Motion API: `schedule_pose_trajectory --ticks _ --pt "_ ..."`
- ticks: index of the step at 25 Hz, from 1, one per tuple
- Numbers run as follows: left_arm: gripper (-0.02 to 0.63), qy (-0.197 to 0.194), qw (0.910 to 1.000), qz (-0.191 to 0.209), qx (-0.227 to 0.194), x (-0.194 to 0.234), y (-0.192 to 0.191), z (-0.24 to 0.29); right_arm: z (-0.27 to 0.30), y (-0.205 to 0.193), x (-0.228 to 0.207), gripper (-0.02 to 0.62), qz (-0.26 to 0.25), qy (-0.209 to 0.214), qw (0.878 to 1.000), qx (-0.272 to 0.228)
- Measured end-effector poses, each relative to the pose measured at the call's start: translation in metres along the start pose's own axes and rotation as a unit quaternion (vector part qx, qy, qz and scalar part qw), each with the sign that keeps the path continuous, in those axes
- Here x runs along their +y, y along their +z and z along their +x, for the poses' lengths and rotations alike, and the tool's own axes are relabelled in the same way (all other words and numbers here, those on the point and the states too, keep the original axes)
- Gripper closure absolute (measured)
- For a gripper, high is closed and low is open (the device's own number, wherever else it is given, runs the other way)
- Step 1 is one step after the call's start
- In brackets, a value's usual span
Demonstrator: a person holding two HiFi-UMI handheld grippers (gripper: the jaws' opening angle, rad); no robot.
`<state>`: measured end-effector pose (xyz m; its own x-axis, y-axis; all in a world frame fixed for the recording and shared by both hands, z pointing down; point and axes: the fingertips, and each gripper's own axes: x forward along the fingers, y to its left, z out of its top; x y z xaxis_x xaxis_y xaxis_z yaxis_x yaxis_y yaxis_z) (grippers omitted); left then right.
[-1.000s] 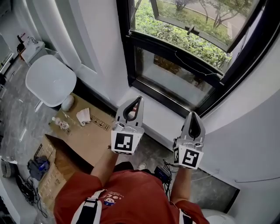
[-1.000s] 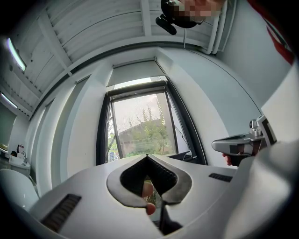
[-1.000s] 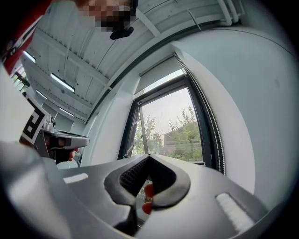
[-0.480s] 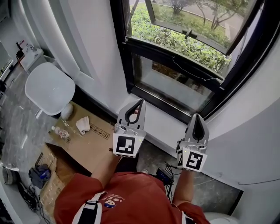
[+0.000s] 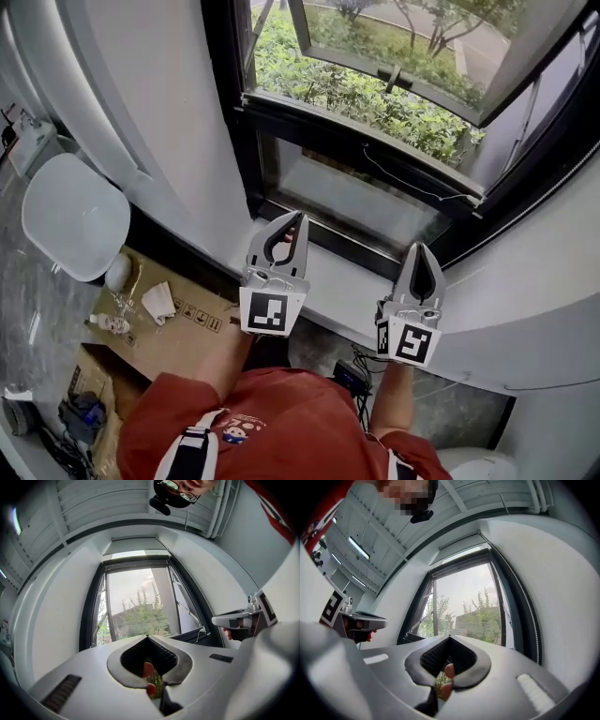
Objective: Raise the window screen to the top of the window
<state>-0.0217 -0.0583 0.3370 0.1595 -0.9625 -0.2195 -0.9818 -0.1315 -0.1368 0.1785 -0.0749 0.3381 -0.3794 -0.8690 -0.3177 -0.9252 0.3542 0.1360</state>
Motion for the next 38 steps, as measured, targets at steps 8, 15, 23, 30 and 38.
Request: schedule_pose_trajectory --ticks 8,15,23,30,38 --pt "0.601 -0.044 0.999 -0.004 0.004 0.052 -0.03 0.09 0.084 -0.03 0.008 0.586 -0.018 -0.04 0.999 0.024" --pt "0.601 -0.092 0.9957 -0.004 -0.005 0.073 -0.047 0.151 0.133 -0.047 0.008 0.586 -0.035 -0.081 0.995 0.04" --pt "0.601 -0.114 0.9935 0.002 -0.009 0.077 -0.053 0.18 0.154 -0.049 0.004 0.586 -0.052 -0.092 0.993 0.044" --pt "0.6 -0.11 0.9937 0.017 -0.005 0.071 -0.059 0.19 0.16 -0.053 -0.009 0.586 -0.049 -0.086 0.994 0.036" --pt "0.6 -0.113 0.9931 0.03 0.007 0.068 -0.063 0.199 0.164 -0.058 -0.017 0.586 -0.06 -0.075 0.995 0.041"
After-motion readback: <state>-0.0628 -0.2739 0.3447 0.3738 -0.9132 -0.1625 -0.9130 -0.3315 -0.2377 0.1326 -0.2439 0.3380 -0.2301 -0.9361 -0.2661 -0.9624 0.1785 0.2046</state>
